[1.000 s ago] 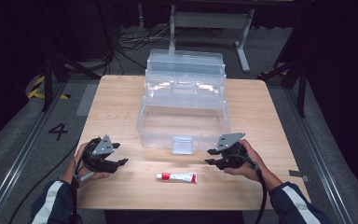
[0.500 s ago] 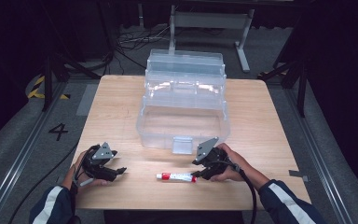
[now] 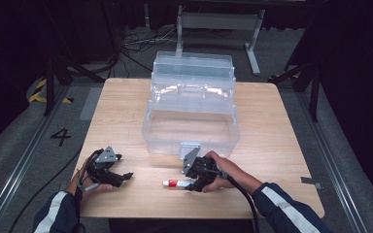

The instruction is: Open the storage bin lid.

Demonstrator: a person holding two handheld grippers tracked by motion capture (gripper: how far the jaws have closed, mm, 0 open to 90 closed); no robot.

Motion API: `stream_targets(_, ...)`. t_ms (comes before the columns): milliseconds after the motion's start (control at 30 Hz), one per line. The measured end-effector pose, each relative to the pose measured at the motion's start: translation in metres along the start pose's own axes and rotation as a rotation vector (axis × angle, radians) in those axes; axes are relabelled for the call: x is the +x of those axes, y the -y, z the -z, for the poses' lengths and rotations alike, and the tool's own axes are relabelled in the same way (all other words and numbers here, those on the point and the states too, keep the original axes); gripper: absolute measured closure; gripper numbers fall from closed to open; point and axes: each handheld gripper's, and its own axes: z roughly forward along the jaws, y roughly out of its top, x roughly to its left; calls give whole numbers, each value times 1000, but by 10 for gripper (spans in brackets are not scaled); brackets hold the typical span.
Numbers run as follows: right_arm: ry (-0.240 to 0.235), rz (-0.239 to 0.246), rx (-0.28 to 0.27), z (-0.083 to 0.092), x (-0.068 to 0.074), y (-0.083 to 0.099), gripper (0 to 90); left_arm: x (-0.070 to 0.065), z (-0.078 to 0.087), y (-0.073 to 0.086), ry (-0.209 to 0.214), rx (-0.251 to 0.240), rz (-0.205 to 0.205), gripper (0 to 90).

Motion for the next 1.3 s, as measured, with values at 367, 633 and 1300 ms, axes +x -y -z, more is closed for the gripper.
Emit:
stream_targets(367,0,31,60,-14,-3,-18,598,1,0,0,4,1,-1,146)
stream_targets(633,-8,61,95,-13,0,-19,701,1,0,0,8,0,-2,146)
stream_targets(1300,4,46,159,2,-9,4,709,1,0,0,7,1,-3,145)
